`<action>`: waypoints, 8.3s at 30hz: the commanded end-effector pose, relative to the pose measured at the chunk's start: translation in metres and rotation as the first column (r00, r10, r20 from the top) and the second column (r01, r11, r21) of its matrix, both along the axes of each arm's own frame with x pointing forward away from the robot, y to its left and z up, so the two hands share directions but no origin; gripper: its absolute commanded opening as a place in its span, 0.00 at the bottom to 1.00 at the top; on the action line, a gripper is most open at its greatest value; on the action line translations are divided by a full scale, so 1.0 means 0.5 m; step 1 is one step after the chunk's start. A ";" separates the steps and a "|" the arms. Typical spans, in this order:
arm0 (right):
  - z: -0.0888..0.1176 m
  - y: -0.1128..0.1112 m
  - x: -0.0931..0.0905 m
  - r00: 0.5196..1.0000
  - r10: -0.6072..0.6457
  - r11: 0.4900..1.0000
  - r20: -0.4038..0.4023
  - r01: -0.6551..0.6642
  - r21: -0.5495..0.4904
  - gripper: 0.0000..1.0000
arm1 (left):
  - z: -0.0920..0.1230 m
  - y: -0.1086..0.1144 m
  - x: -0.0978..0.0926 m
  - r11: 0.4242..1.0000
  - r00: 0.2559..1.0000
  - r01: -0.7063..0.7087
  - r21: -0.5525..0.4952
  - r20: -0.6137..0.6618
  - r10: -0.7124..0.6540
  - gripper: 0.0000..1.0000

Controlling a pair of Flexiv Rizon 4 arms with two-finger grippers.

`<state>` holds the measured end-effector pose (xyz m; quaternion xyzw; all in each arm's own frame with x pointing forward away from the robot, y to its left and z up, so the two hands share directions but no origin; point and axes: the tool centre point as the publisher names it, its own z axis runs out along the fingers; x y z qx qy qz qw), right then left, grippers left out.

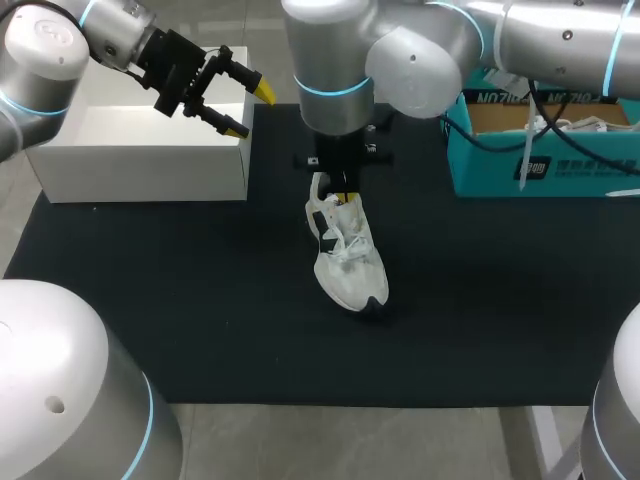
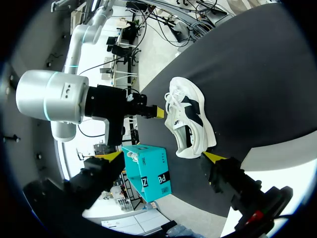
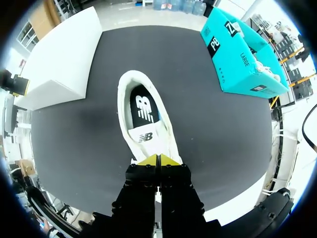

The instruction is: Take the shoe out of the shoebox, open the shoe tongue, remove and reinsert the insole, then place the shoe into the shoebox

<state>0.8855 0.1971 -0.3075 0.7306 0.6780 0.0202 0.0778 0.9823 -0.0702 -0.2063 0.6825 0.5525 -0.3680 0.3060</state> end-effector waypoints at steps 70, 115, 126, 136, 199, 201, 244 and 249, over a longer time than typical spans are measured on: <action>0.064 -0.012 0.173 0.088 0.991 0.069 -0.099 -0.981 -0.182 0.44 | 0.000 0.000 -0.003 1.000 1.000 -0.002 0.003 0.003 0.002 1.00; -0.076 0.016 0.278 -0.067 0.989 -0.076 -0.133 -0.995 -0.059 0.79 | 0.000 0.000 -0.003 1.000 1.000 -0.002 0.003 0.003 0.002 1.00; -0.114 0.022 0.288 -0.112 0.977 -0.122 -0.180 -0.992 -0.043 0.76 | 0.000 0.000 -0.003 1.000 1.000 -0.002 0.003 0.003 0.002 1.00; -0.144 0.021 0.292 -0.124 0.973 -0.132 -0.193 -0.991 -0.030 0.76 | 0.000 0.000 -0.003 1.000 1.000 -0.002 0.003 0.003 0.002 1.00; 0.087 -0.066 0.235 0.064 0.984 0.051 -0.168 -0.995 -0.080 0.00 | 0.000 0.000 -0.003 1.000 1.000 -0.002 0.003 0.003 0.002 1.00; 0.087 -0.066 0.235 0.064 0.984 0.051 -0.168 -0.995 -0.080 0.00 | 0.000 0.000 -0.003 1.000 1.000 -0.002 0.003 0.003 0.002 1.00; 0.504 -0.130 0.249 0.020 0.977 -0.014 -0.212 -0.987 -0.160 0.00 | 0.000 0.000 -0.003 1.000 1.000 -0.002 0.003 0.003 0.002 1.00; 0.504 -0.130 0.249 0.020 0.977 -0.014 -0.212 -0.987 -0.160 0.00 | 0.000 0.000 -0.003 1.000 1.000 -0.002 0.003 0.003 0.002 1.00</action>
